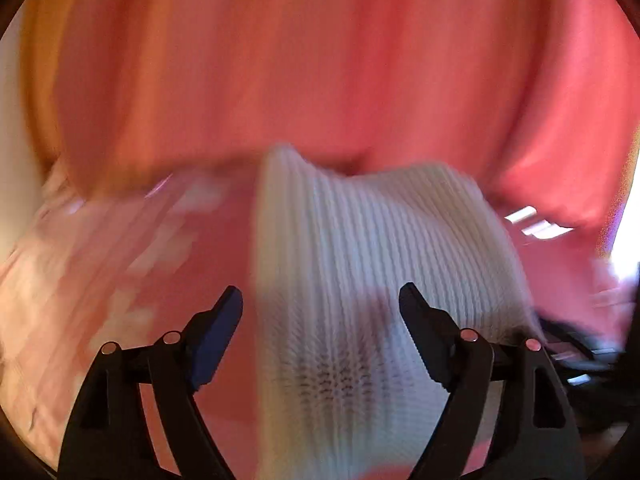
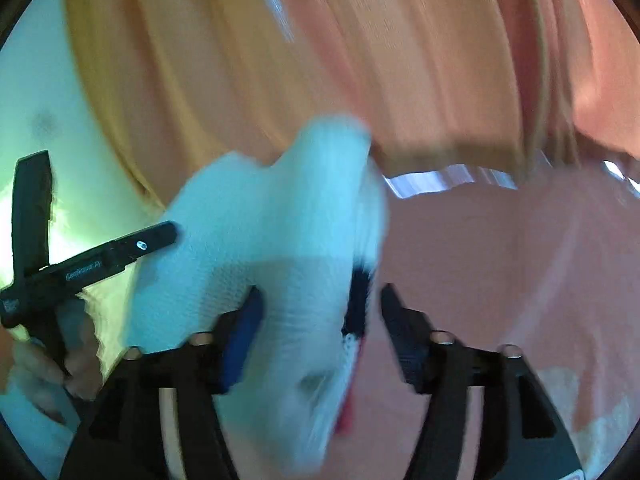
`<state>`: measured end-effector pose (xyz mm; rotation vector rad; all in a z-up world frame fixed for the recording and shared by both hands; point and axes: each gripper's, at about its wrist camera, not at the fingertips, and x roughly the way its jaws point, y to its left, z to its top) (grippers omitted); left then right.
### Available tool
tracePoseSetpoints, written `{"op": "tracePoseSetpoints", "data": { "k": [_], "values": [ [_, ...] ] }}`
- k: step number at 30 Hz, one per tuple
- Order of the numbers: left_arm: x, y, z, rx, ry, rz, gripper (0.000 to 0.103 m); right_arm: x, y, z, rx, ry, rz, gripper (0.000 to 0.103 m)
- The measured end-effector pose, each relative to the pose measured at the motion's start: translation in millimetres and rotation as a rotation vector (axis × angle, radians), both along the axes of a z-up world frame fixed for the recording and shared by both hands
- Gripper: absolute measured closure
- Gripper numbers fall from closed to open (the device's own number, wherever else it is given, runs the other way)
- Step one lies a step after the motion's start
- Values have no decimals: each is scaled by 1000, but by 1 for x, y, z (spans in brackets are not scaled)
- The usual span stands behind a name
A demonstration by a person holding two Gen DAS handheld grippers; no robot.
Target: Fold small clothes
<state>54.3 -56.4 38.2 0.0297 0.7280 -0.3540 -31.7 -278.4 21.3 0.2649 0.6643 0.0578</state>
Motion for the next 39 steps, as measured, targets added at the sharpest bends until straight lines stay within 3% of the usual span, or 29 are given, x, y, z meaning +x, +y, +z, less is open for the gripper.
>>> {"op": "tracePoseSetpoints", "data": {
  "k": [1,3,6,8,11,12,18,24,27,29,35,39],
  "values": [
    [7,5,-21,27,49,22,35,-2,-1,-9,5,19,5,62],
    [9,13,-42,40,98,54,35,-14,0,-13,-17,-5,21,62],
    [-1,17,-47,73,86,62,34,-10,14,-13,-74,-14,53,63],
    [-5,13,-43,109,40,74,34,-5,26,-13,-82,-15,72,78],
    [-5,13,-45,108,54,75,33,8,37,-22,-107,9,69,98],
    [-10,11,-44,108,54,75,33,9,41,-24,-107,21,67,99],
    [-9,6,-54,161,46,69,33,12,33,-73,-161,201,16,100],
    [-15,1,-53,160,36,64,33,-12,40,-43,-110,78,37,100],
    [-19,-4,-54,158,38,62,33,4,44,-73,-174,197,28,100],
    [-22,-7,-55,161,37,62,33,7,39,-86,-161,228,9,100],
    [-40,-9,-57,151,14,74,28,-25,38,-44,-155,88,-24,99],
    [-57,-9,-63,157,-3,85,27,-48,45,-35,-252,30,-88,85]
  ]
}}
